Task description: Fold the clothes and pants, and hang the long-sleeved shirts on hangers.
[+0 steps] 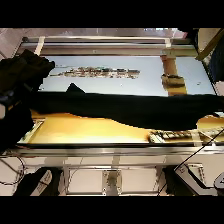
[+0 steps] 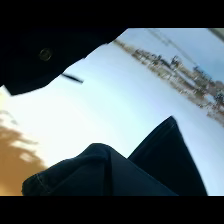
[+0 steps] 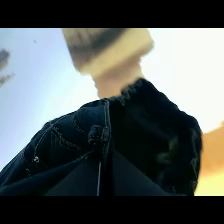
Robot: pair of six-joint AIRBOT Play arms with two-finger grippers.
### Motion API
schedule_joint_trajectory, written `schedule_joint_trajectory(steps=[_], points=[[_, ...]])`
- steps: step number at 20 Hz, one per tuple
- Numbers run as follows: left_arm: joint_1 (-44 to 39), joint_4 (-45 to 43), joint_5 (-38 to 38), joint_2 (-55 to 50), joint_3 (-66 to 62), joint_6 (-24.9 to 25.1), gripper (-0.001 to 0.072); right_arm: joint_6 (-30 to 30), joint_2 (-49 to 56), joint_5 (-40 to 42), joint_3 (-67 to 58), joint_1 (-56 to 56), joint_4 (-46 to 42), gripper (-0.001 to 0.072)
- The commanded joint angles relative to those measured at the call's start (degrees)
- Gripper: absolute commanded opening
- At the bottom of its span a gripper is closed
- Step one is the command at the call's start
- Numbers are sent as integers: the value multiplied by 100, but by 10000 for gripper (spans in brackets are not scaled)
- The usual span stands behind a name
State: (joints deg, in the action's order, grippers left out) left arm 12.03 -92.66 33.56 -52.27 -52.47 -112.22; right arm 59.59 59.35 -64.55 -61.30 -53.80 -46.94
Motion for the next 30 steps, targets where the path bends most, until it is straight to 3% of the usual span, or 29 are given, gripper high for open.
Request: schedule_joint_trajectory(steps=[1, 6, 10, 11, 12, 13, 19, 21, 24, 28, 30], points=[[-463, 184, -813, -1917, -1541, 66, 12, 511, 437, 1226, -118, 896, 186, 39], [-876, 114, -876, -4216, -3838, 68, 13, 1056, 1491, 2498, -118, 1823, 192, 40], [-918, 249, -831, -5025, -4572, 7, 37, 2232, 2127, 3858, -118, 2371, 208, 41], [-911, 319, -739, -5040, -4572, 2, 329, 2302, 2203, 4054, -120, 2463, 251, 95], [-879, 317, -560, -5010, -4579, -2, 717, 2299, 2218, 4201, -120, 2503, 337, 370], [-807, 284, -199, -4911, -4592, 70, 704, 2288, 2205, 4172, -184, 2485, 348, 584], [-48, -756, 3034, -3600, -4374, 66, 698, 2129, 1539, 1784, -1082, 1287, -1034, 576], [57, -782, 3480, -2861, -3460, 63, 697, 1891, 1073, 896, -1008, 817, -1768, 576], [57, -240, 3097, -1578, -1106, -289, 697, 1327, 490, -127, -393, 168, -2223, 577], [70, 2339, 280, -601, 1427, -544, 697, 662, 284, -603, 361, -168, -1486, 577], [68, 3392, -660, -645, 2013, -535, 697, 457, 284, -680, 442, -151, -1115, 577]])
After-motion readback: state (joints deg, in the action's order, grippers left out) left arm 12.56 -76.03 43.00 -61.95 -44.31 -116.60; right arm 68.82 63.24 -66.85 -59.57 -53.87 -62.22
